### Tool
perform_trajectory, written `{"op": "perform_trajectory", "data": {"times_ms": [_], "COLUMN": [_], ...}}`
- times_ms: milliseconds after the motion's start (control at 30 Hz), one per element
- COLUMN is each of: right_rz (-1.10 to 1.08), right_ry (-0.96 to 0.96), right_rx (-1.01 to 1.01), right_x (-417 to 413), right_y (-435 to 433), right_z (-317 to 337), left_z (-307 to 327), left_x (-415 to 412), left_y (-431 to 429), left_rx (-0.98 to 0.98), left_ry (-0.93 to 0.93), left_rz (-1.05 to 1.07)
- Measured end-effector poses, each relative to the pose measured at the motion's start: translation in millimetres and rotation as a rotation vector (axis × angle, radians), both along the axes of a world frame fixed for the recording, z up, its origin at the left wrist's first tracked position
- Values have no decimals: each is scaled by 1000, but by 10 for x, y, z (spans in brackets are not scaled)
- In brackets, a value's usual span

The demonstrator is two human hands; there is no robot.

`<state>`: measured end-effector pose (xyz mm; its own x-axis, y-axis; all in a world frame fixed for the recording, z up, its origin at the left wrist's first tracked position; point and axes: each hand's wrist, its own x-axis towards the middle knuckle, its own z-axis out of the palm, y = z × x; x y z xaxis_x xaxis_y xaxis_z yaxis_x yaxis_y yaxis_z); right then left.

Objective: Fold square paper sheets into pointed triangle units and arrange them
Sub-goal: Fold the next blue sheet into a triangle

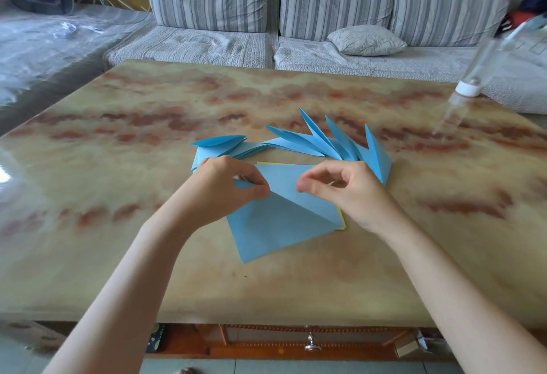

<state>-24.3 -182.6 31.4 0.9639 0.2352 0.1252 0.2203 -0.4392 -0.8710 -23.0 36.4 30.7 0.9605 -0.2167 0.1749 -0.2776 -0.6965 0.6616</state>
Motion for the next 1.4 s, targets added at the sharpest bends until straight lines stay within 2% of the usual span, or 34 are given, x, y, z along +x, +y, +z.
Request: {"op": "perform_trajectory", "data": {"times_ms": [333, 633, 1000, 1400], "right_rz": [29, 104, 122, 113], "right_ry": [120, 165, 156, 164], "right_rx": [63, 57, 13, 16], "right_x": [6, -39, -51, -34], "right_y": [205, 125, 112, 78], "right_z": [-95, 0, 22, 35], "left_z": [22, 87, 121, 111], "left_x": [-46, -54, -35, -2], "left_y": [-136, -51, 23, 23], "left_rx": [-60, -74, -97, -169], "left_ry": [-4, 148, 271, 301], "left_rz": [-32, -35, 10, 97]}}
